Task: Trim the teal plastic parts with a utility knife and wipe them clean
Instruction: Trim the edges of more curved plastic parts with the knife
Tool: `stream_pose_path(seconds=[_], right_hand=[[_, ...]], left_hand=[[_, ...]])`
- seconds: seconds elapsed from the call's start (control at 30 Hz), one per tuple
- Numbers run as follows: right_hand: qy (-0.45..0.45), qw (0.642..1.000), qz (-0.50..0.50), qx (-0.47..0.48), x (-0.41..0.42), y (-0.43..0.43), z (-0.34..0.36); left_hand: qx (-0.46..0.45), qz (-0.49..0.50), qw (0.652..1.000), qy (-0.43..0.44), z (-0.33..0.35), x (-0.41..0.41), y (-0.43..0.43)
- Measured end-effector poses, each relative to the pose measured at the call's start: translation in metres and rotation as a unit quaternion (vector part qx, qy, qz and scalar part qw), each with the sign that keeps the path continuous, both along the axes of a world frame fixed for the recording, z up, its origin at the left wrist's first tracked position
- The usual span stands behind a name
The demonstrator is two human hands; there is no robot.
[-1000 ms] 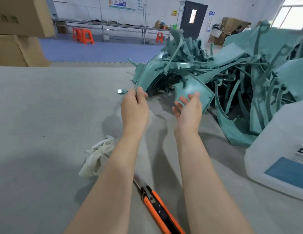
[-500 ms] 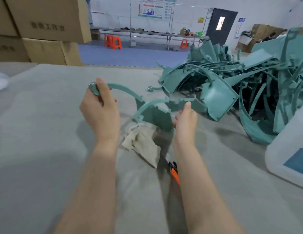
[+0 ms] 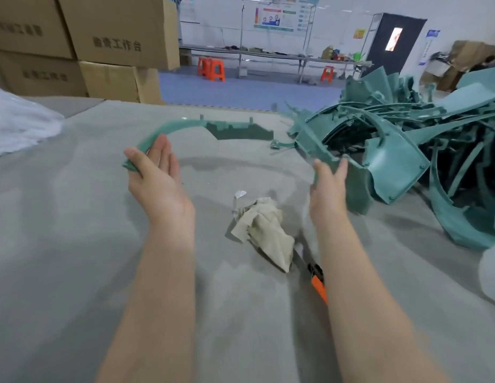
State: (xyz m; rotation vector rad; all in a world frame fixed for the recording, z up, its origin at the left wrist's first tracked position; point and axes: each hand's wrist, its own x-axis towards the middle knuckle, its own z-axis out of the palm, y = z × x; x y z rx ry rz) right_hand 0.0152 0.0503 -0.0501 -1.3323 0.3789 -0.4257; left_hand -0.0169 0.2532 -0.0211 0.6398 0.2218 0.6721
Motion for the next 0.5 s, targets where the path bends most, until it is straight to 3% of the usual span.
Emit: stream_pose_path(seconds=[0.17, 0.27, 0.5], right_hand=[[-0.003, 0.998, 0.067, -0.019, 0.004, -0.011, 0.021], [0.029, 0.998, 0.056, 0.020, 0.001, 0.009, 0.019], [0.090, 0.984, 0.151, 0.025, -0.020, 0.037, -0.006]], left_hand=[[-0.021, -0.008, 1.000, 0.012, 0.000, 0.007, 0.002], [-0.093, -0.006, 0.996, 0.011, -0.003, 0.011, 0.005], [-0.279, -0.016, 0.960, -0.036, -0.012, 0.009, 0.028]])
